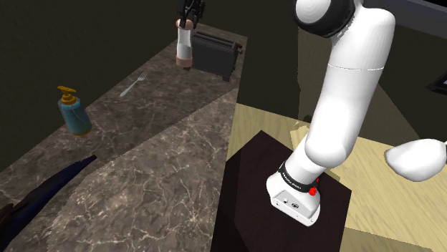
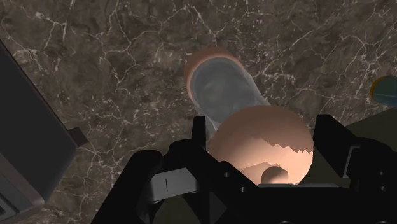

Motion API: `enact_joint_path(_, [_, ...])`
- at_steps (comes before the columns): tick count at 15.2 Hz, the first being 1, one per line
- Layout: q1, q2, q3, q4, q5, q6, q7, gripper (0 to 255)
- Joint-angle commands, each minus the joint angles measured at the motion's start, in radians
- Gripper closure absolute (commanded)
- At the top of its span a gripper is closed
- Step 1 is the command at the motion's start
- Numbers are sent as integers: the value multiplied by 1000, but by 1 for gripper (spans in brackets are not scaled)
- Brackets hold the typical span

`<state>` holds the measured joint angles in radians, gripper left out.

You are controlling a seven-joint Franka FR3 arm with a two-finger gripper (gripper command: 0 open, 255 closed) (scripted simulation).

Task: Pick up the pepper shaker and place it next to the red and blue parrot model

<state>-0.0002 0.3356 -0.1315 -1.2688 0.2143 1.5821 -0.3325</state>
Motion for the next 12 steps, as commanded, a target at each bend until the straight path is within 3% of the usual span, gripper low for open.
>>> enact_joint_path(1, [-2,9,0,43,1,-33,5,255])
enact_joint_path(12, [-27,105,3,344,17,-237,36,255])
